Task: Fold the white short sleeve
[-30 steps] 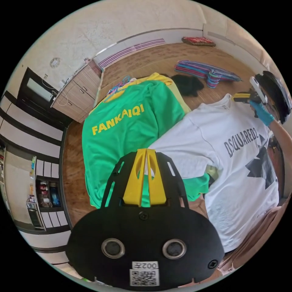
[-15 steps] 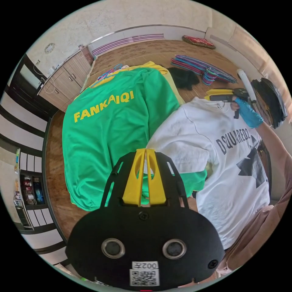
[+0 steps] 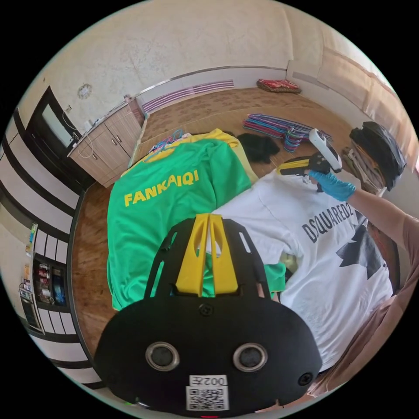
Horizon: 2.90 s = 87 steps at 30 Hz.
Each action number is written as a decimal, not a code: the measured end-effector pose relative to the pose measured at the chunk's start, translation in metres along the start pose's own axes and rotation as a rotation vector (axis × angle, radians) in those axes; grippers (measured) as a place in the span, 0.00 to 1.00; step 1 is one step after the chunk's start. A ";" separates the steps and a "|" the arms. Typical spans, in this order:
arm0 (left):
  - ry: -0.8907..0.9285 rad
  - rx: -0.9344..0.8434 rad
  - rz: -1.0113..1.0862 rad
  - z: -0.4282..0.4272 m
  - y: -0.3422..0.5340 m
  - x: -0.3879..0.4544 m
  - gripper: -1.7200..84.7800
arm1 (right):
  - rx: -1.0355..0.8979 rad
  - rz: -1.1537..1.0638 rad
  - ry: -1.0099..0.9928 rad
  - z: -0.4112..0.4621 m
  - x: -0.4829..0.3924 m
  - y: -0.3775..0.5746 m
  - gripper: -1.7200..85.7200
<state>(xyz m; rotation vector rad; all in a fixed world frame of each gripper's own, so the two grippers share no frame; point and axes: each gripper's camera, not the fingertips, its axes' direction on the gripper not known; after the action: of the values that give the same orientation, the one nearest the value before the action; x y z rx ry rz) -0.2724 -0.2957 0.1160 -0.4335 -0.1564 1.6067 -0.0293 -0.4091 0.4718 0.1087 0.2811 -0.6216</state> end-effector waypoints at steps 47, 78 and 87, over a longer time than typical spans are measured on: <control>0.177 -0.055 -0.005 0.027 0.156 0.058 0.07 | 0.074 -0.347 -0.287 -0.132 -0.382 -0.043 0.08; 0.127 -0.040 -0.284 0.053 0.179 -0.063 0.10 | 0.090 -0.300 -0.091 -0.183 -0.474 -0.067 0.09; 0.180 -0.008 -0.401 0.091 0.206 -0.089 0.02 | 0.130 -0.324 -0.138 -0.212 -0.479 -0.064 0.03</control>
<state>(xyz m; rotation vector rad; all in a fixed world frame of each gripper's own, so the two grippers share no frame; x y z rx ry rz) -0.4949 -0.3874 0.1420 -0.5151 -0.1055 1.1686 -0.4874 -0.1544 0.4077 0.1454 0.1241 -0.9653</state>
